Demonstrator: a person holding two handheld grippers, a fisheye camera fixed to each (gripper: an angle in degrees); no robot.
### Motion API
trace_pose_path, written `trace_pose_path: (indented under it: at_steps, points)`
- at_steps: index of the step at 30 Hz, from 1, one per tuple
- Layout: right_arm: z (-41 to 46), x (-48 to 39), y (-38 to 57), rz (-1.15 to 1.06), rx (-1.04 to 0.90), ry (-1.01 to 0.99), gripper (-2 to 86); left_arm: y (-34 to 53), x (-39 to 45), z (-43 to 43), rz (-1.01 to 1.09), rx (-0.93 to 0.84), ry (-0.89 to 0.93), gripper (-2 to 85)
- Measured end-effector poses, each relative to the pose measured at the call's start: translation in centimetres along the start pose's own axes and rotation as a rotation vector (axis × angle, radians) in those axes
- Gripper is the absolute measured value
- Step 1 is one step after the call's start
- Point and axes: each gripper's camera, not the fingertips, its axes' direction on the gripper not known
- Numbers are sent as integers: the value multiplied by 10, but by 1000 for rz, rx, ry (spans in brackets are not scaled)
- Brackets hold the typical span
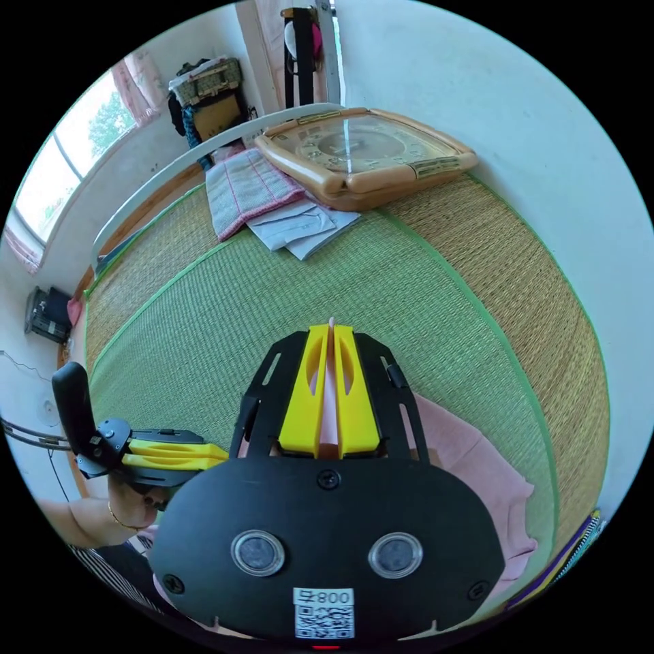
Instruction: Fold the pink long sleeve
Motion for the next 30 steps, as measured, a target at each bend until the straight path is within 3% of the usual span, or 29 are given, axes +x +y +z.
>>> trace_pose_path:
  at_steps: [8,16,23,30]
  points:
    - [-18,64,2,52,89,-173,8,-3,13,5,1,0,-15,2]
    - [-59,156,43,125,259,-363,8,-12,80,5,227,66,-74,3]
    - [-61,256,121,264,320,-537,8,0,138,34,429,-21,-146,2]
    - [-35,312,182,365,265,-611,10,19,181,75,535,-143,-147,4]
